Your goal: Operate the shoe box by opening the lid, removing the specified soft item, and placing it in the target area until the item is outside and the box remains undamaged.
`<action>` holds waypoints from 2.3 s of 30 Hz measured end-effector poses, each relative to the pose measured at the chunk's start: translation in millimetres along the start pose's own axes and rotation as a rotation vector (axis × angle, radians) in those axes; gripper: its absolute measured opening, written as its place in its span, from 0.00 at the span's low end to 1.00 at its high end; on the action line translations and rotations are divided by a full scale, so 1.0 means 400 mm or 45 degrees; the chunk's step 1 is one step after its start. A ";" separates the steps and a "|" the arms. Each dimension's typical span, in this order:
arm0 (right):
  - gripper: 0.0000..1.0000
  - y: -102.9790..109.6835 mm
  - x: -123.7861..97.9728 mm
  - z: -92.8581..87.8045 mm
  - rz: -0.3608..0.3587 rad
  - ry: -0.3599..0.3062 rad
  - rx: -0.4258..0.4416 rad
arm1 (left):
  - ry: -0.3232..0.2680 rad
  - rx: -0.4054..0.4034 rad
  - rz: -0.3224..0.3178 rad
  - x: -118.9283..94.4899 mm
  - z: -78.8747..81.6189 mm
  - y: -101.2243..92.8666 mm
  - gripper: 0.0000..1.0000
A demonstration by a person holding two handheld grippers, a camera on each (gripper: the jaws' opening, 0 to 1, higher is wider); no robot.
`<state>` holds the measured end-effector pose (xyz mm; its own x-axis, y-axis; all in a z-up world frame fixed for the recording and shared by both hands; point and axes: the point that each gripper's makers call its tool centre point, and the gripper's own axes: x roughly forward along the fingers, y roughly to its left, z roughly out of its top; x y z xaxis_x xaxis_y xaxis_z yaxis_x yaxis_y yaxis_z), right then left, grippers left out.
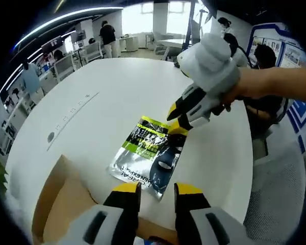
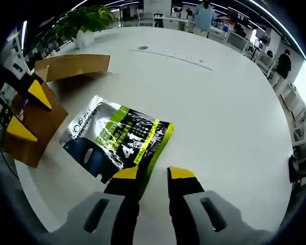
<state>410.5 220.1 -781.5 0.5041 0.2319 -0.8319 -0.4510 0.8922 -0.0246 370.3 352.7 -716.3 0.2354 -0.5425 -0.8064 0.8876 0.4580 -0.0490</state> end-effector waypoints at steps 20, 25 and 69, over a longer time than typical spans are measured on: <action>0.38 0.046 -0.119 0.046 0.042 -0.110 0.023 | -0.109 -0.103 0.026 -0.111 -0.014 0.013 0.35; 0.40 0.072 -0.154 0.066 0.064 -0.154 0.032 | -0.139 -0.149 0.061 -0.148 -0.028 0.030 0.37; 0.51 0.378 -0.224 0.202 0.356 -0.311 0.008 | -0.288 -0.535 0.401 -0.458 -0.309 0.158 0.57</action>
<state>356.5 365.5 -665.9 0.5231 0.5523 -0.6491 -0.5922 0.7833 0.1892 334.3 568.0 -644.6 0.5829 -0.4506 -0.6762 0.5380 0.8376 -0.0944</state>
